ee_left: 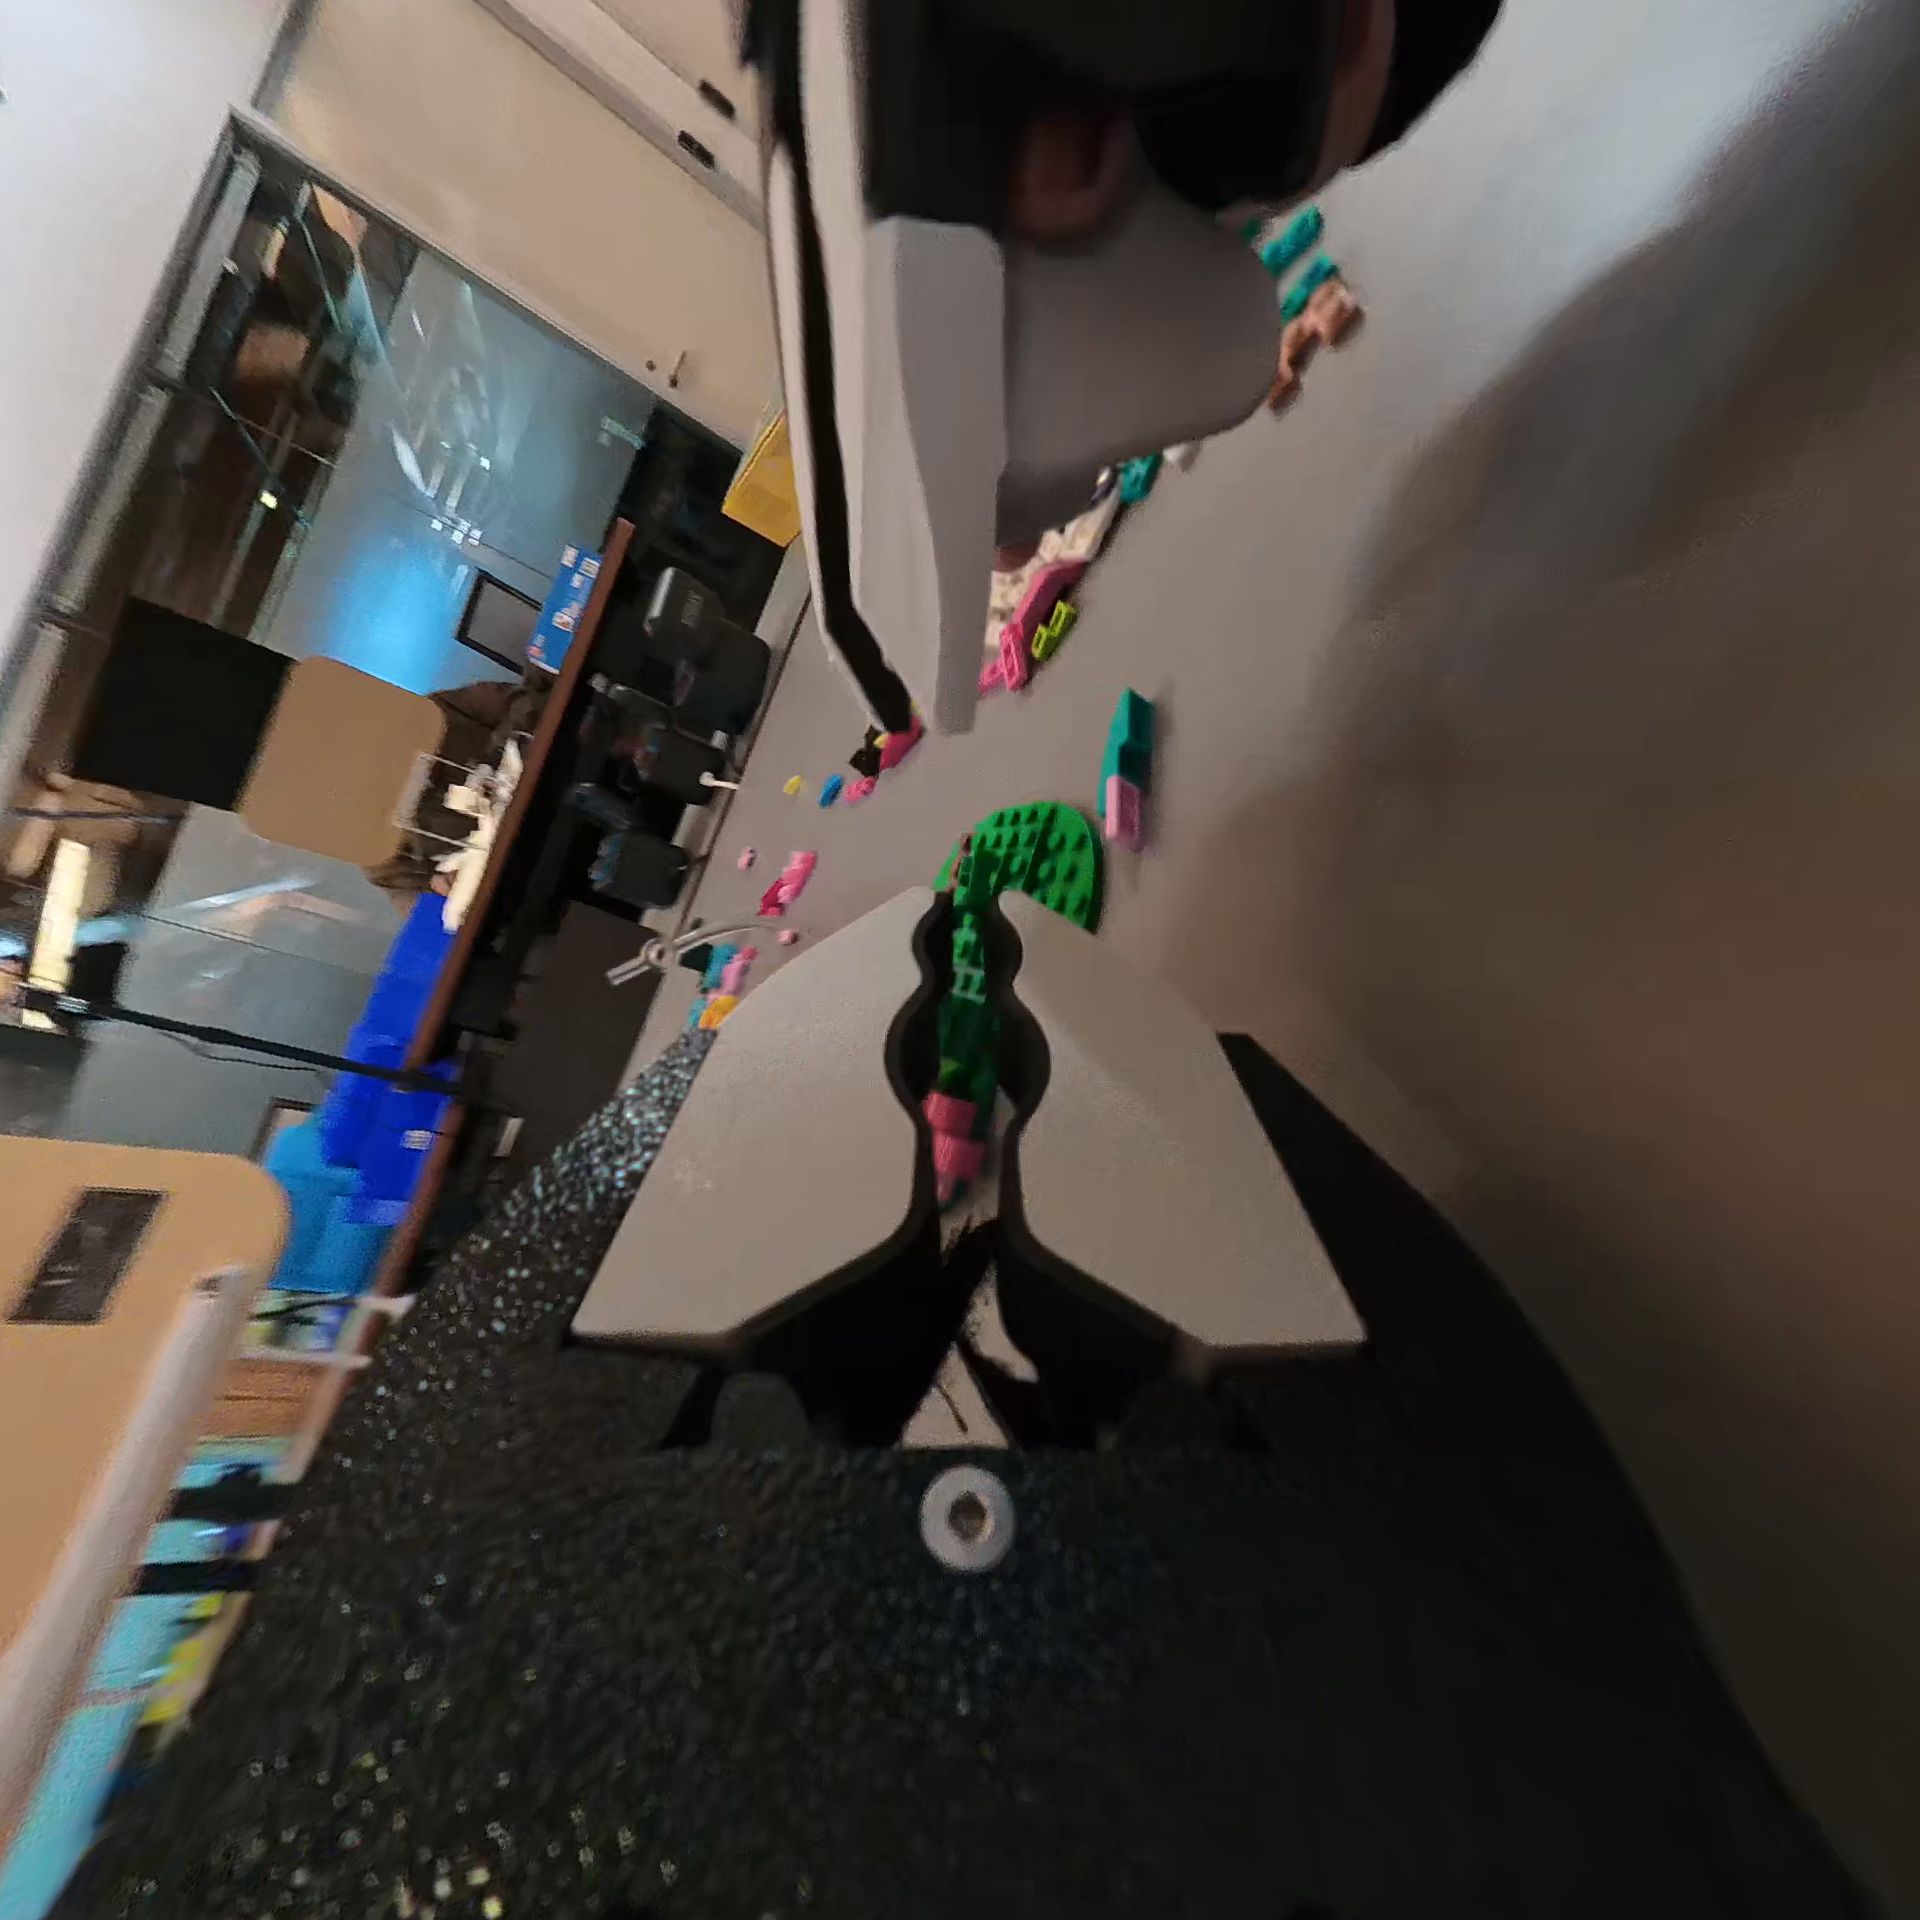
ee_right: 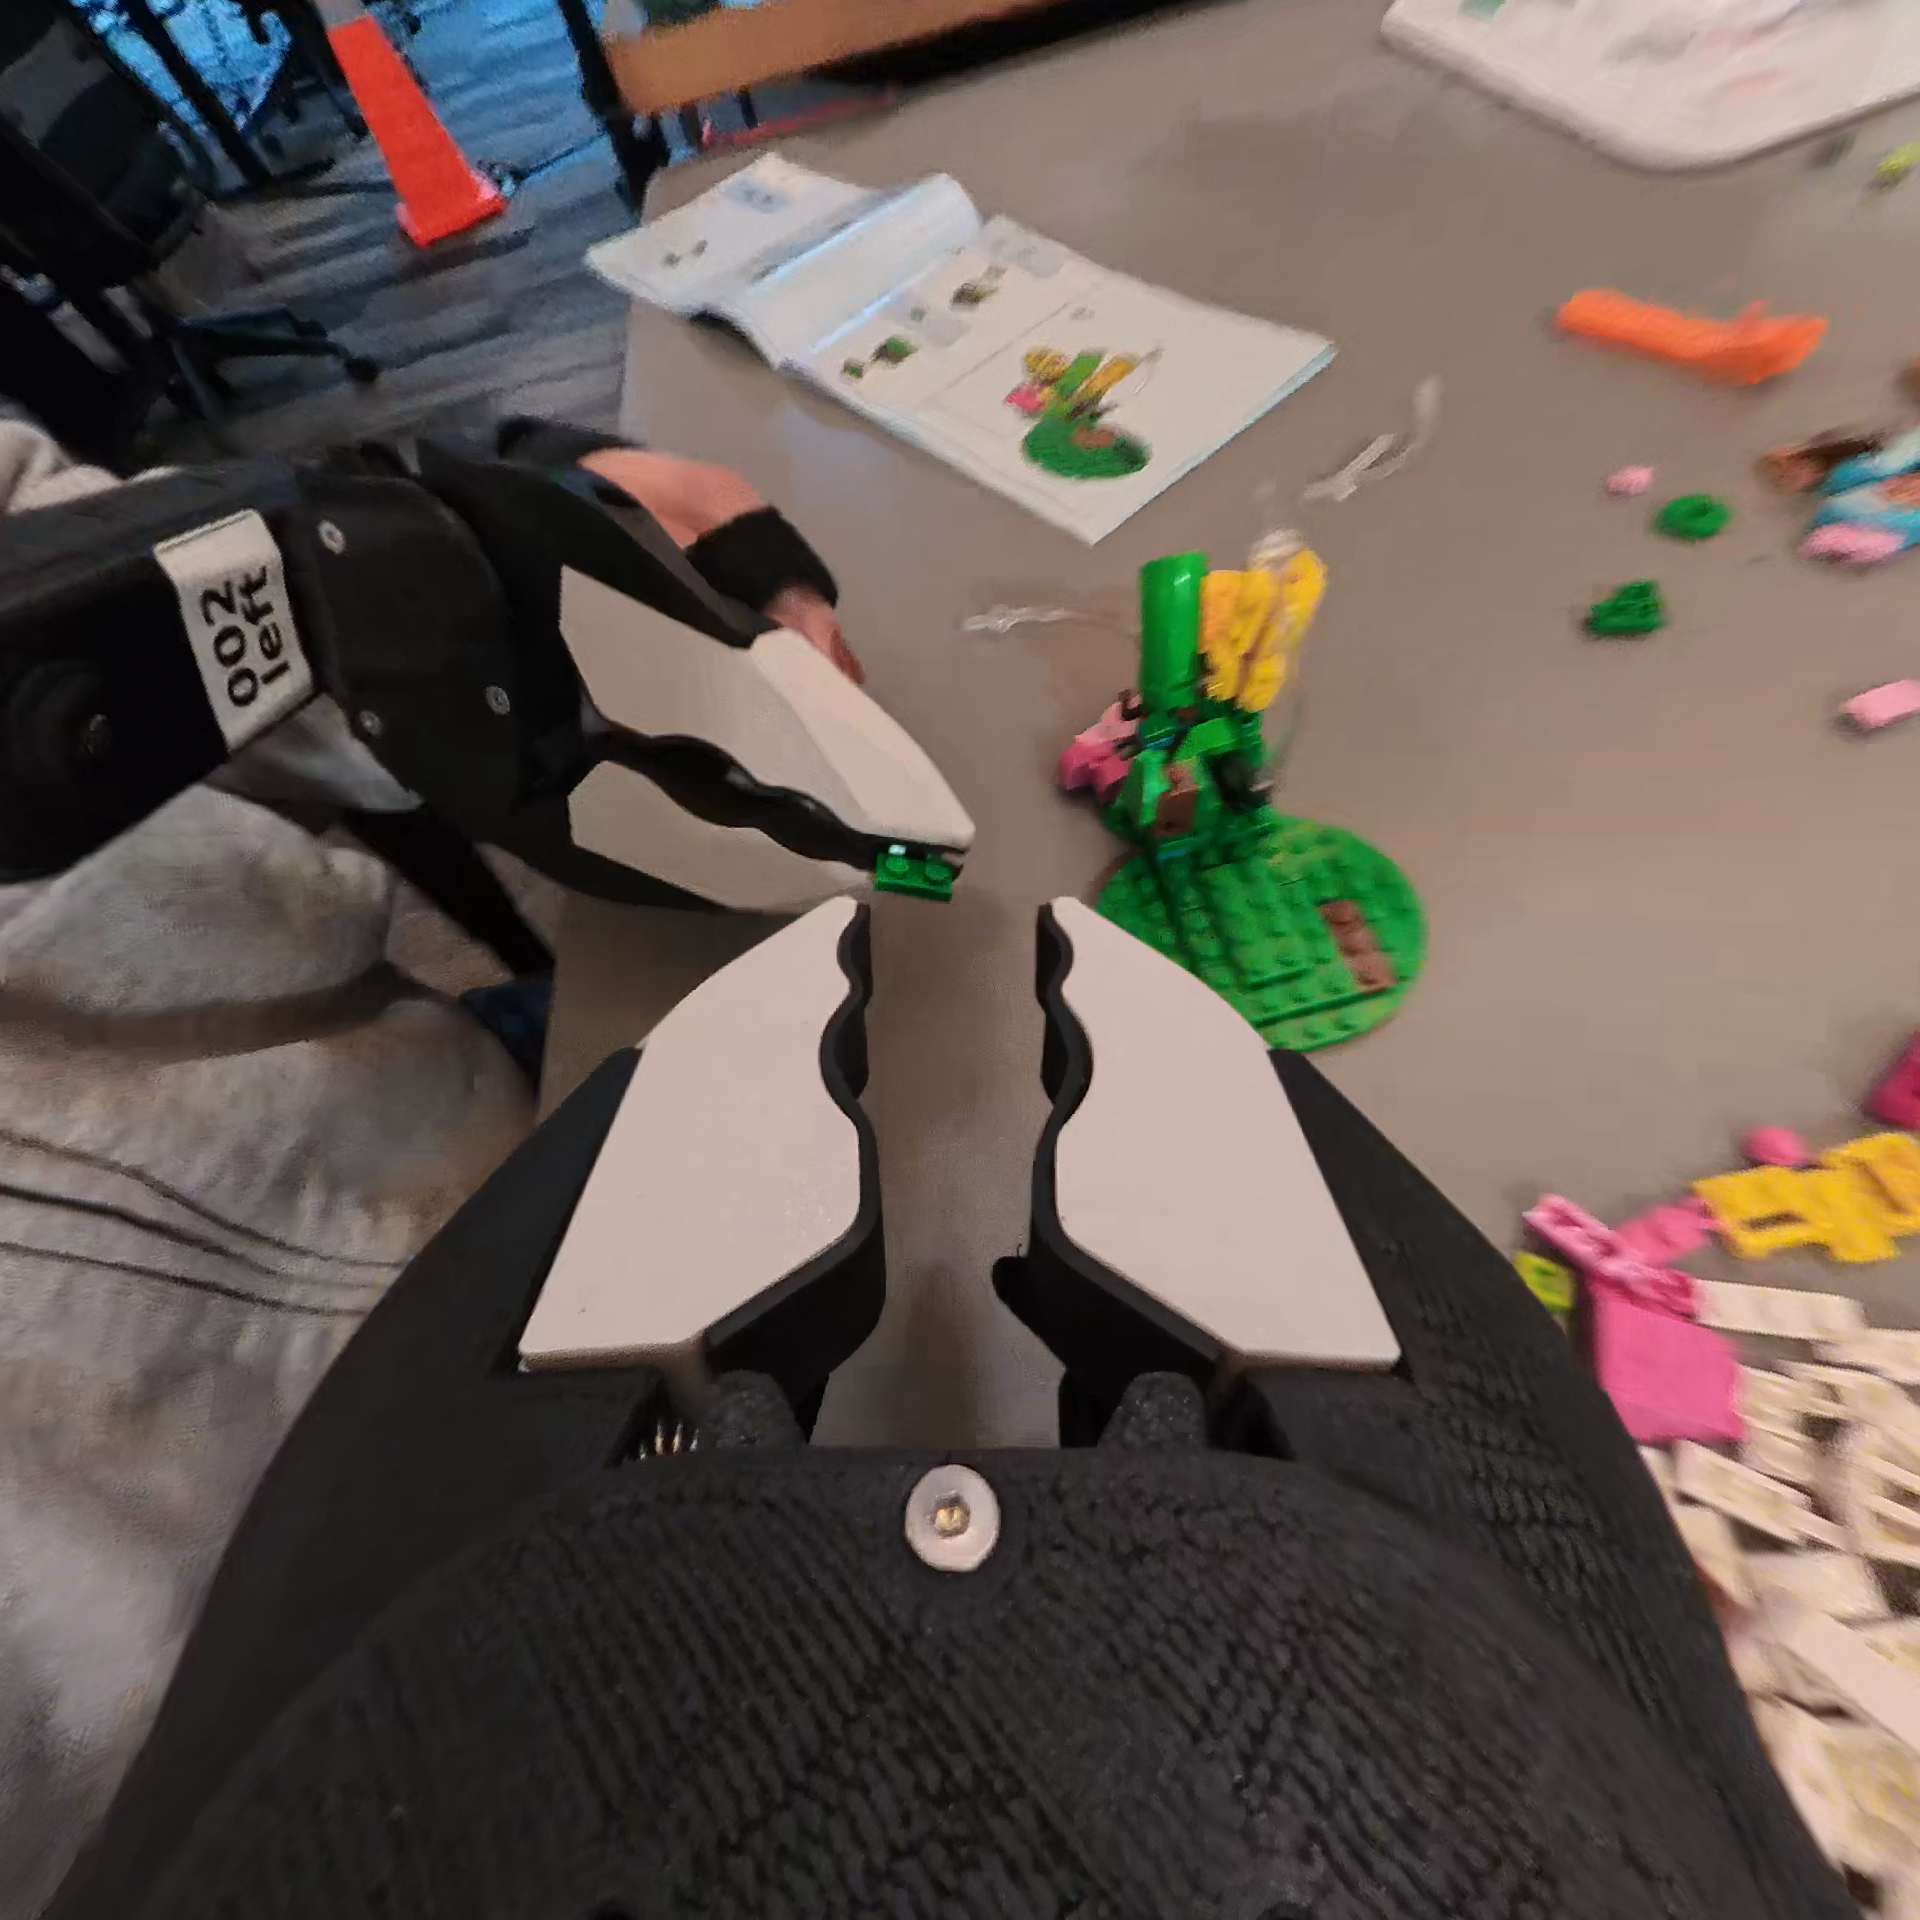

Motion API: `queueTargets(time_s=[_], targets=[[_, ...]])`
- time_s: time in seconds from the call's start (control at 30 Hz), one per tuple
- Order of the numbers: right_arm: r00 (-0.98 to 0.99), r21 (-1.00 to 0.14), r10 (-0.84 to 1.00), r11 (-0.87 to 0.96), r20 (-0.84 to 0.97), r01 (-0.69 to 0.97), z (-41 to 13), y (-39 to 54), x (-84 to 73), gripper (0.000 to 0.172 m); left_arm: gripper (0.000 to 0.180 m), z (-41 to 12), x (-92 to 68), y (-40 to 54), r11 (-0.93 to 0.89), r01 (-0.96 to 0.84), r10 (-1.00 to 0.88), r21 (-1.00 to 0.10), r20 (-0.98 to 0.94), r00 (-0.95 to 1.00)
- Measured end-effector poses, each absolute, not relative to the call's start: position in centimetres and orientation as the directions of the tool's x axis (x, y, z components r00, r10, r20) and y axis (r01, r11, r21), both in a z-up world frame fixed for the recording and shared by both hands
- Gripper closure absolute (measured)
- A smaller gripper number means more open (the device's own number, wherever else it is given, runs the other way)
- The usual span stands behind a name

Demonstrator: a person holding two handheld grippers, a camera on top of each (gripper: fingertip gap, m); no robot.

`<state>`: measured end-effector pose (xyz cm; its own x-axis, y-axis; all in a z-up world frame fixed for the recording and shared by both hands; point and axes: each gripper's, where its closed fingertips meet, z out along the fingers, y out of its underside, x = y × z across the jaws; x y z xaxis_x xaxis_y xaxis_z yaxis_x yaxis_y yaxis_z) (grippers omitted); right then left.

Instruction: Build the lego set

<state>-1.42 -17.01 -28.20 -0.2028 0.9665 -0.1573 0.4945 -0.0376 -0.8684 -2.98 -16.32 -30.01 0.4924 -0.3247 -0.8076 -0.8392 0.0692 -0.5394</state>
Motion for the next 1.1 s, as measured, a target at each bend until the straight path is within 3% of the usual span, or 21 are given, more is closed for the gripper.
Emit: queueTargets(time_s=[0.13,0.27,0.63,1.1], targets=[[-0.063,-0.94,0.997,-0.015,-0.039,0.342,-27.5,-13.5,-1.0,0.144,0.174,-29.5,-2.2,-14.7,0.076,-0.76,-0.385,-0.646,-0.722,0.575],[-0.003,-0.947,0.998,-0.062,-0.067,0.316,-28.5,-12.1,-0.6,0.148,0.175,-29.3,-1.0,-14.4,0.073,-0.685,-0.441,-0.725,-0.64,0.63],[0.133,-0.995,0.989,0.061,0.071,0.076,-25.4,-10.0,1.1,0.151,0.175,-29.3,0.0,-15.3,0.12,-0.682,-0.456,-0.721,-0.65,0.607],[0.112,-0.959,0.96,0.239,0.256,0.15,-26.1,-11.0,0.4,0.153,0.175,-29.2,-3.0,-16.1,0.101,-0.752,-0.375,-0.651,-0.725,0.578]])
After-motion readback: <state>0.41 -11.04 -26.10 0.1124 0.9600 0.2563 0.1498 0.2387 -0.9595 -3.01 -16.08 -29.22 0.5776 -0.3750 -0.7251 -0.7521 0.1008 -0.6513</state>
